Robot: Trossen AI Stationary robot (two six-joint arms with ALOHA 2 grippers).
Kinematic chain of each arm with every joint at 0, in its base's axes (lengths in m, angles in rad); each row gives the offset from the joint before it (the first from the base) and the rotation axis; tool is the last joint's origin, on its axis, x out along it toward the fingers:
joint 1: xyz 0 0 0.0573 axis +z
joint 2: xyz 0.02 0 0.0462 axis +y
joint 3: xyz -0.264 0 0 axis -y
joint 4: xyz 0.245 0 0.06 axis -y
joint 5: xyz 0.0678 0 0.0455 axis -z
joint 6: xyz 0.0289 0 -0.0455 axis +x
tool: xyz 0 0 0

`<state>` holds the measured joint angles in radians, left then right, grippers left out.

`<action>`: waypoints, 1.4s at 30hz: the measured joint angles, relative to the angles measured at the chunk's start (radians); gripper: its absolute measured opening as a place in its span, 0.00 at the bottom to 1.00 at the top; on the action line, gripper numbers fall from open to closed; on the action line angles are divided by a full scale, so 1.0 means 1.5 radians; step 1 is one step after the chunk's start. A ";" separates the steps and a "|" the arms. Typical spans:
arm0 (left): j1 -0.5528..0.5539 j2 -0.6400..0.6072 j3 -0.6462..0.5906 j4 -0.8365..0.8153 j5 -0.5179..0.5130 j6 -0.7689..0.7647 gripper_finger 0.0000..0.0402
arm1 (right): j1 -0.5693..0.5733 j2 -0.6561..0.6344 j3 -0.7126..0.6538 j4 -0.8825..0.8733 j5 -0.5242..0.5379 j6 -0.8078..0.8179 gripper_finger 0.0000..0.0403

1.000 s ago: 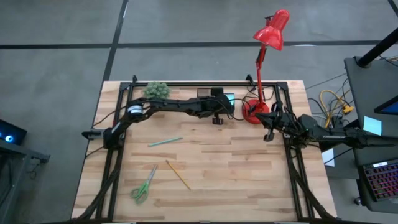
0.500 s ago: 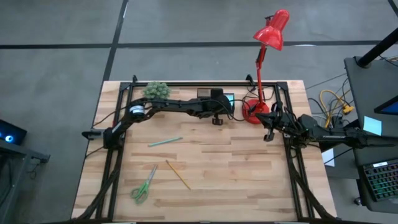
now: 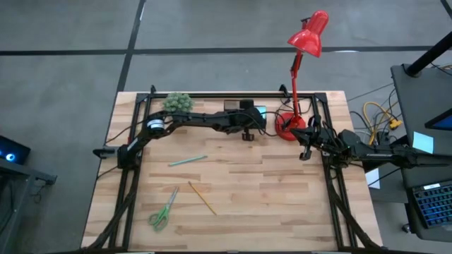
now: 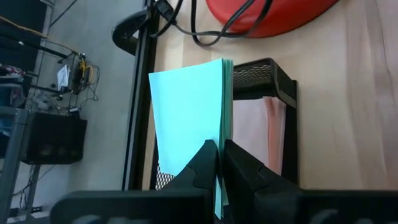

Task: Pick and place office supplies into organizer
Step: Put the sky blue sticky notes into the desk organizer, then put the sky blue pencil into the desk organizer

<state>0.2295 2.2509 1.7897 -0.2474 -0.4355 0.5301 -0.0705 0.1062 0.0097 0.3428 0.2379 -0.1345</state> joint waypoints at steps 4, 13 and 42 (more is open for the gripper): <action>0.000 0.000 0.000 0.001 -0.006 0.000 0.00 | 0.000 0.000 0.000 0.000 0.000 0.000 0.02; 0.001 0.000 0.000 -0.003 -0.018 0.000 0.00 | 0.000 0.000 0.000 0.000 0.000 0.000 0.02; -0.016 -0.006 -0.002 -0.001 -0.018 0.001 0.22 | 0.000 0.000 0.000 0.000 0.000 -0.006 0.02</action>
<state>0.2062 2.2414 1.7870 -0.2495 -0.4621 0.5312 -0.0708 0.1062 0.0097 0.3428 0.2377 -0.1429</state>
